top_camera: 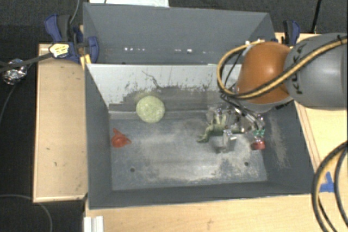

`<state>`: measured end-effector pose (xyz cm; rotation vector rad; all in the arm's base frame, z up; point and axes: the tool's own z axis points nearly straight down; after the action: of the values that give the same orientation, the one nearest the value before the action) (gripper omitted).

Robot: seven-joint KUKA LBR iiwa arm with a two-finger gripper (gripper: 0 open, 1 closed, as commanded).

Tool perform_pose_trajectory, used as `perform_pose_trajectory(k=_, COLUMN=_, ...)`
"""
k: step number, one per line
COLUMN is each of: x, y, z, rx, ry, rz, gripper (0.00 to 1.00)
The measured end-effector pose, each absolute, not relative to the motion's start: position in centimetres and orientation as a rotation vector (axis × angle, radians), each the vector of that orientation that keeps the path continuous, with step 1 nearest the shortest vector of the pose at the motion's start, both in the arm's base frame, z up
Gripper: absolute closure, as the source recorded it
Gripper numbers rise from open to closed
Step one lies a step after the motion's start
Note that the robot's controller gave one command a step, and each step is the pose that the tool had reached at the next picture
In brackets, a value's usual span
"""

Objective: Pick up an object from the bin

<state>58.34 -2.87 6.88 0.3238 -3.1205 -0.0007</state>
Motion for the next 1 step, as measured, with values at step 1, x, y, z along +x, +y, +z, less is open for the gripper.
perform_pose_trajectory(k=1, x=58.74, y=-3.4, z=7.06, rx=0.467, ry=-3.114, rz=-0.004, gripper=1.0)
